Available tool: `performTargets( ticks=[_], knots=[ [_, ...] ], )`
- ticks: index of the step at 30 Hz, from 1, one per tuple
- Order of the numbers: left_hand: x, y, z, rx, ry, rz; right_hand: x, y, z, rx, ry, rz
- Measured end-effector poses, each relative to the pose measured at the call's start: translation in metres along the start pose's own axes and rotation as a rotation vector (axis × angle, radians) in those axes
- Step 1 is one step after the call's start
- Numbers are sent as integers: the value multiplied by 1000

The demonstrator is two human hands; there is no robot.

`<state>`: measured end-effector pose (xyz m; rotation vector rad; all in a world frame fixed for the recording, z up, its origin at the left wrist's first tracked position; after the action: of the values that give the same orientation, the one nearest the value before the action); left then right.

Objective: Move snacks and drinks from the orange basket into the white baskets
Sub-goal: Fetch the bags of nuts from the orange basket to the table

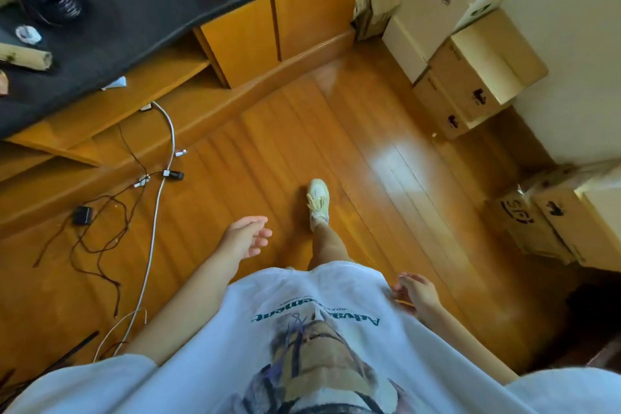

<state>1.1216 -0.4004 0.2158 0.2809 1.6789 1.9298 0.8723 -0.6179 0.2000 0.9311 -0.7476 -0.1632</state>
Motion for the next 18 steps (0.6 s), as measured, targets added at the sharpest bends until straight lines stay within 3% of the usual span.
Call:
performTargets(
  ticks=[5,9,14,18],
  knots=[
    [-70,-11,-1,-33,44,42,94,-58,-11,42,166,88],
    [-109,-15,14,-82,205,73,187,-96,-37,177,387,217],
    [-124,-20,41,-126,463,156,297,-132,-91,304,320,214],
    [-138,-29,63,-161,631,223,378,-149,-147,396,329,312]
  ],
)
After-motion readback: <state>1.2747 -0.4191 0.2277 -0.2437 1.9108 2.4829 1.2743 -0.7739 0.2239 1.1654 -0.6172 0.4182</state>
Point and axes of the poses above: each hand's wrist, its own y-axis away from the middle knuckle, its own z-axis out of the back of the hand, x = y × z, the point moved 1 cm from there along -y, towards the middle knuckle, and after that the axes turned 15 degrees about z, right-handed, at the moved point
